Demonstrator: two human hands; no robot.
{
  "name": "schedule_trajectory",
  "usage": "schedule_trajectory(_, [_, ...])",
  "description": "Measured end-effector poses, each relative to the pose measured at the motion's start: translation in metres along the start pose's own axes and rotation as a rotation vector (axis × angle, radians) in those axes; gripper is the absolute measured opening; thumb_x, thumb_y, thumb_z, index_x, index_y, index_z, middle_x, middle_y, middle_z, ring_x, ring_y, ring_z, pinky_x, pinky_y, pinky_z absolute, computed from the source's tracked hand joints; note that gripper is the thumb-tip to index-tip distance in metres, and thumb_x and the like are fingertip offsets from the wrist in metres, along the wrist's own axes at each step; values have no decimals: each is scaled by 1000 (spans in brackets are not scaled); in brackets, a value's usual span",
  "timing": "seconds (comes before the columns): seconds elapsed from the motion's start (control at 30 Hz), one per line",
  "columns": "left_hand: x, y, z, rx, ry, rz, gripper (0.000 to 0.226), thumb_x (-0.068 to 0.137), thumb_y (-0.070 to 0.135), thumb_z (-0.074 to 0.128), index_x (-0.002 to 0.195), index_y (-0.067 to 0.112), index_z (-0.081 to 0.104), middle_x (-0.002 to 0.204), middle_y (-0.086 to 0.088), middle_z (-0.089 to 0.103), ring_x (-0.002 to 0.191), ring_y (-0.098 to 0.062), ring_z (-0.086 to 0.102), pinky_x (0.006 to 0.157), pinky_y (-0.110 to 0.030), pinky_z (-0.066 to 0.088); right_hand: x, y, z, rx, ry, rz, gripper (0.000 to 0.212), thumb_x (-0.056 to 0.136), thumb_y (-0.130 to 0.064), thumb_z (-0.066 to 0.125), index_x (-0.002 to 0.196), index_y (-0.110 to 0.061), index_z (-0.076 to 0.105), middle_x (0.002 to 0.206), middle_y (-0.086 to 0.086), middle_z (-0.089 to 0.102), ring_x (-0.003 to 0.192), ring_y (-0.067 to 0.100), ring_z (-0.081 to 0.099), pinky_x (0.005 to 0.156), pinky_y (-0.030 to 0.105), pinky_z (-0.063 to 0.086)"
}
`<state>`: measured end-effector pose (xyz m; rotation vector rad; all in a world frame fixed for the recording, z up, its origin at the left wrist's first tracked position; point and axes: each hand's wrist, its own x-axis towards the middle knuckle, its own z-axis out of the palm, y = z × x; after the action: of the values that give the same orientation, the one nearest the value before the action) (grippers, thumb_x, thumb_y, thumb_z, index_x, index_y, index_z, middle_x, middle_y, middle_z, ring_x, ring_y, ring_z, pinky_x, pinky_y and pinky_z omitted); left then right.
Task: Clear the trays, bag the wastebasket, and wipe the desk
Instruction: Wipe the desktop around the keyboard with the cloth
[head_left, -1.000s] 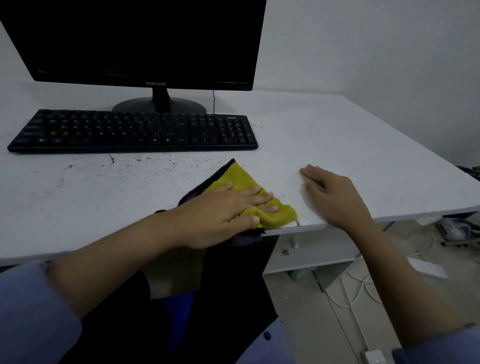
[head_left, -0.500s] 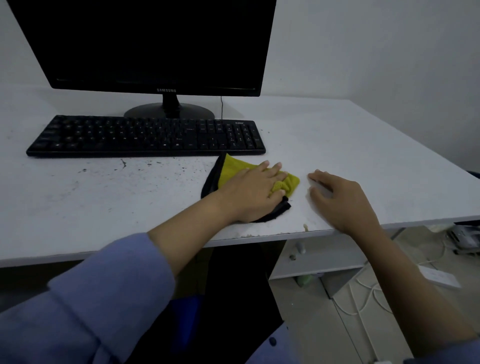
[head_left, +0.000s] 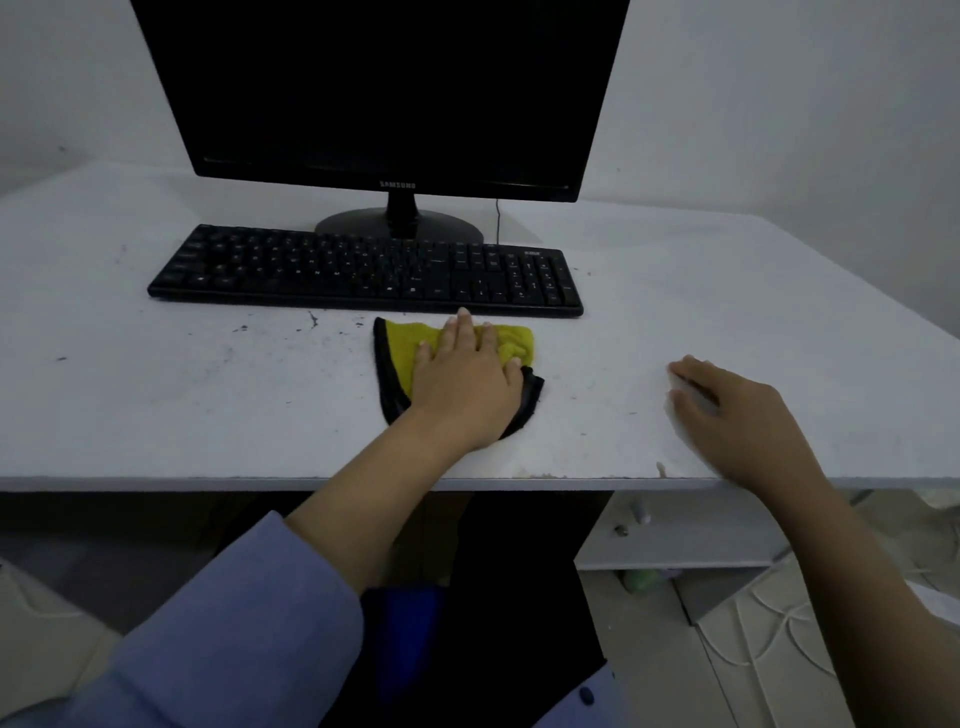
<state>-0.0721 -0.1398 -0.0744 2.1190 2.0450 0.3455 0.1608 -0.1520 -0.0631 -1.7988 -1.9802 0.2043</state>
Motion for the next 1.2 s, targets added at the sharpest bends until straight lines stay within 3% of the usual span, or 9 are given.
schedule_trajectory(0.07, [-2,-19,-4,-11,26,-6,56,99,39,16,149,16,9,159,-7,-2,146,-20,0,116,-43,3,1,-3,-1,-44,-35,-27,30,93,-15,47,119,-3,57,126,16,58,115,33,54,96,37,41])
schedule_trajectory(0.13, [-6,-39,-9,-27,75,-16,55,99,39,18,149,16,15,159,-5,4,145,-20,4,117,-42,6,3,-5,-2,-79,-56,-77,31,92,-11,48,119,-1,58,134,16,54,123,30,50,102,37,37])
schedule_trajectory(0.27, [-19,-56,-18,16,180,9,54,97,44,23,145,19,27,156,-6,12,142,-25,10,115,-48,13,6,-30,-1,21,-72,-202,39,91,-22,54,130,-19,53,145,-4,42,133,15,40,105,19,22])
schedule_trajectory(0.43, [-25,-54,-21,11,32,144,76,82,70,32,146,38,6,151,7,15,139,-21,14,110,-60,8,11,-65,27,92,-132,-262,42,92,-23,53,133,-19,50,146,-3,41,134,12,38,105,15,19])
schedule_trajectory(0.57, [-20,-63,-22,1,-9,127,58,89,63,29,143,47,16,157,14,9,145,-16,3,110,-62,0,11,-67,38,108,-127,-230,42,92,-27,51,133,-18,49,146,-1,41,135,13,37,107,20,21])
schedule_trajectory(0.77, [-20,-75,-21,1,101,-77,50,97,46,26,145,33,22,158,7,9,145,-17,4,112,-56,3,9,-66,37,99,-117,-222,42,92,-27,51,133,-19,49,145,-2,42,134,13,38,103,16,19])
schedule_trajectory(1.2, [-64,-187,-57,43,208,-460,55,97,47,25,147,23,20,158,6,12,145,-17,8,113,-54,3,9,-65,35,142,-125,-177,40,90,-29,53,130,-26,52,142,-10,46,132,12,40,103,21,24])
